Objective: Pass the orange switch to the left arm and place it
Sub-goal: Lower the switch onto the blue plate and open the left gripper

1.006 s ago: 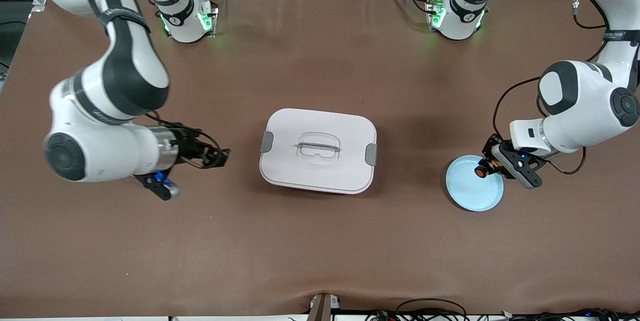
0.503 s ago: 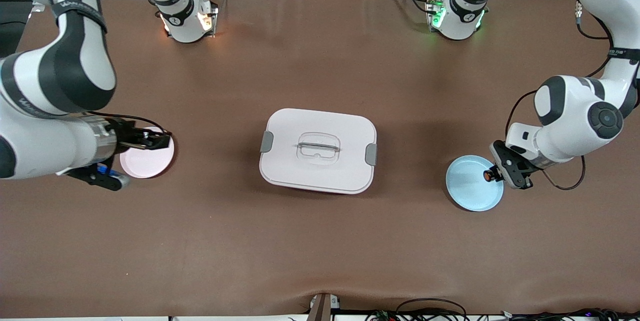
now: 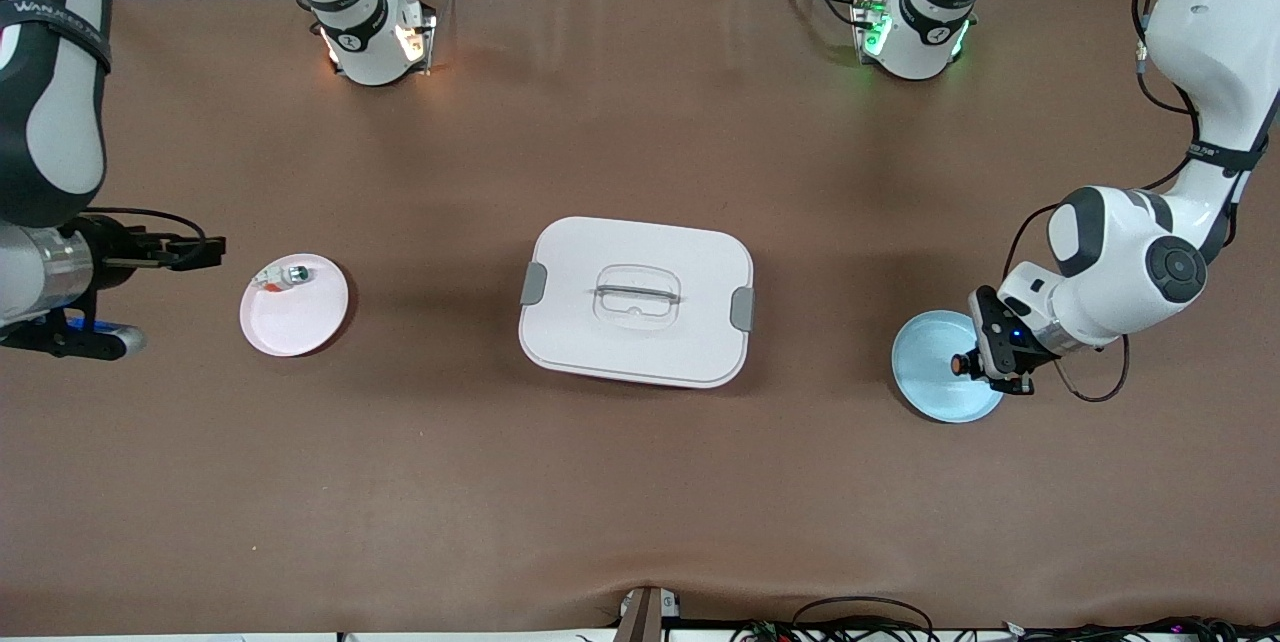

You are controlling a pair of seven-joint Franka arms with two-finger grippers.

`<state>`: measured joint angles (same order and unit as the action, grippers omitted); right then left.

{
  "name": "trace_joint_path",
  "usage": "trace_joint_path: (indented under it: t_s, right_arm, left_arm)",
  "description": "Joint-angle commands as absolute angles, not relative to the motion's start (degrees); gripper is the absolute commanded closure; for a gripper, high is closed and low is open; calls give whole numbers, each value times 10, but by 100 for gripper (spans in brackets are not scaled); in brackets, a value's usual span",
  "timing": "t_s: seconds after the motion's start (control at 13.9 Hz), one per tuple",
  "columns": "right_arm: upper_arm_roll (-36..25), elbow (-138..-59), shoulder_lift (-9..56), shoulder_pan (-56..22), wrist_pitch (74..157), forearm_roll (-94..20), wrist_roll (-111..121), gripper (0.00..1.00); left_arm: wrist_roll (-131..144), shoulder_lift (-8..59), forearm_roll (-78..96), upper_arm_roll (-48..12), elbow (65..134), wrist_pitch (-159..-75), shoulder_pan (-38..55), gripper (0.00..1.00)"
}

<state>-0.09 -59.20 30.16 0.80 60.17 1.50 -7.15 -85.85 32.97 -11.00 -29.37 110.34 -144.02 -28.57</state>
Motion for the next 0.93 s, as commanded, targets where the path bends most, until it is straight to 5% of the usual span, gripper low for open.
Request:
trace_joint_path:
  t_s: [0.0,0.57,0.72,0.79,0.86]
  right_arm:
    - [10,-599,285,18,597,46,-53,0]
    - [11,-601,284,35,602,53,-32,0]
    - [12,-601,284,35,604,48,-33,0]
    - [13,-601,284,33,604,53,-33,0]
    - [13,-601,284,32,605,53,-33,0]
  left_arm:
    - [-901,347,-122,-299,1102,-1462,-290,100]
    - [-941,371,-122,-297,1124,-1498,-288,100]
    - [-941,375,-122,-297,1127,-1504,-288,92]
    - [-941,375,-122,-297,1128,-1506,-288,77]
    - [-941,375,-122,-297,1129,-1506,-288,1]
